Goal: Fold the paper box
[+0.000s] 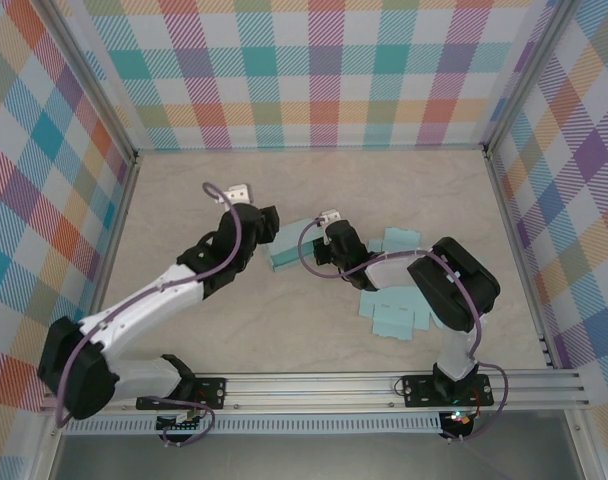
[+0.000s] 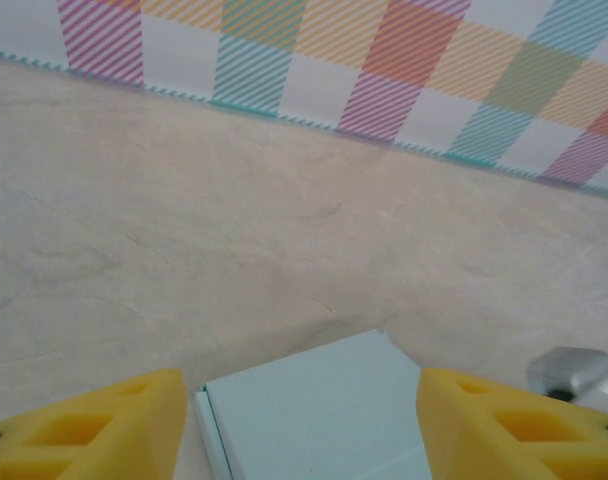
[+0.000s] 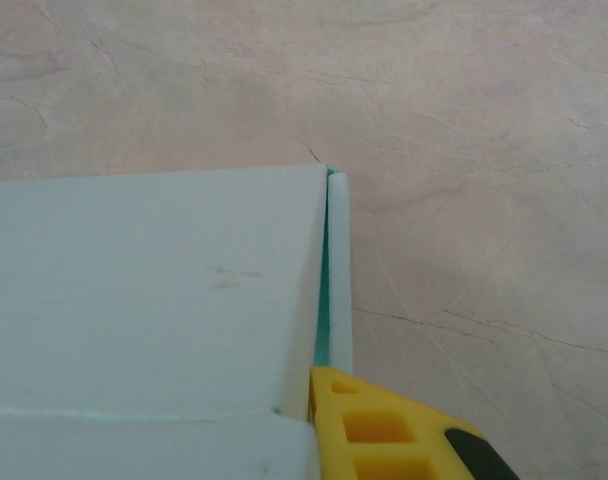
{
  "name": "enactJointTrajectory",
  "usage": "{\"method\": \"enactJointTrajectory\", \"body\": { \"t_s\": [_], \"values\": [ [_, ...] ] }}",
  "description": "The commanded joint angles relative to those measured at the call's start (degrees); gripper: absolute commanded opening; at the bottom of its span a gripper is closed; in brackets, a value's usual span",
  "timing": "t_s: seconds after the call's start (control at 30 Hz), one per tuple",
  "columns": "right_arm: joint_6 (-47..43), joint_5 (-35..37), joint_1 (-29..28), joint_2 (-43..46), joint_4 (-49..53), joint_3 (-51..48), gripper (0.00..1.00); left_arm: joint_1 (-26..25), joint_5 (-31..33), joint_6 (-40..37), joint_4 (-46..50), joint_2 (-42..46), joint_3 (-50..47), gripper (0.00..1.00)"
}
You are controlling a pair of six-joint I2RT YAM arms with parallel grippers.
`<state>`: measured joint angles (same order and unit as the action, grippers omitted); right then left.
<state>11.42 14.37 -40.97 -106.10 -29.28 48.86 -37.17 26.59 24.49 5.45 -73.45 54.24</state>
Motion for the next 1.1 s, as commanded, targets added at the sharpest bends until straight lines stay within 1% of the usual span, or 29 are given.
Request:
{"method": "enactJointTrajectory", "body": {
  "t_s": [0.0, 0.1, 0.2, 0.27, 0.33, 0.43, 0.57, 0.63, 0.7, 0.8, 0.9, 1.07],
  "values": [
    [-0.45, -1.66, -0.84, -2.40, 8.45, -0.96, 0.14, 2.57, -8.14, -1.52, 0.19, -7.64, 3.21, 0.53],
    [-0.48, -1.26, -1.03, -2.10, 9.01, -1.09, 0.17, 2.98, -12.97, -0.64, -2.13, -13.52, 5.11, 0.40],
    [-0.46, -1.01, -1.17, -1.26, 9.27, -1.55, 0.20, 3.06, -14.67, 0.49, -3.02, -17.78, 6.03, 0.30],
    [-0.50, -0.99, -1.22, -0.54, 9.67, -1.81, 0.23, 3.15, -15.46, 1.15, -3.64, -19.69, 5.99, 0.26],
    [-0.52, -1.14, -1.30, 0.27, 10.11, -2.01, 0.28, 3.15, -16.03, 1.52, -4.01, -21.10, 5.92, 0.25],
    [-0.44, -1.45, -1.54, 1.71, 11.09, -2.17, 0.39, 3.24, -15.70, 2.03, -4.50, -22.92, 5.64, 0.24],
    [0.05, -1.54, -2.08, 3.93, 12.69, -2.98, 0.57, 3.42, -15.17, 2.55, -5.18, -25.25, 5.53, 0.23],
    [0.36, -1.71, -2.27, 5.21, 13.60, -3.63, 0.63, 3.42, -15.19, 3.05, -5.67, -26.40, 5.68, 0.23],
    [0.69, -1.97, -2.70, 6.80, 15.16, -4.18, 0.74, 3.42, -15.64, 3.60, -6.13, -27.50, 5.96, 0.23],
    [1.20, -2.59, -3.27, 9.76, 17.91, -4.95, 0.84, 3.42, -15.69, 4.02, -6.77, -28.60, 5.97, 0.23],
    [1.90, -2.85, -3.96, 13.89, 21.27, -6.15, 1.00, 3.42, -15.38, 4.10, -7.01, -29.01, 5.97, 0.22],
    [4.45, -5.77, -4.11, 22.58, 27.33, -7.92, 1.00, 3.42, -15.45, 4.28, -7.14, -29.12, 5.73, 0.22]
  ]
}}
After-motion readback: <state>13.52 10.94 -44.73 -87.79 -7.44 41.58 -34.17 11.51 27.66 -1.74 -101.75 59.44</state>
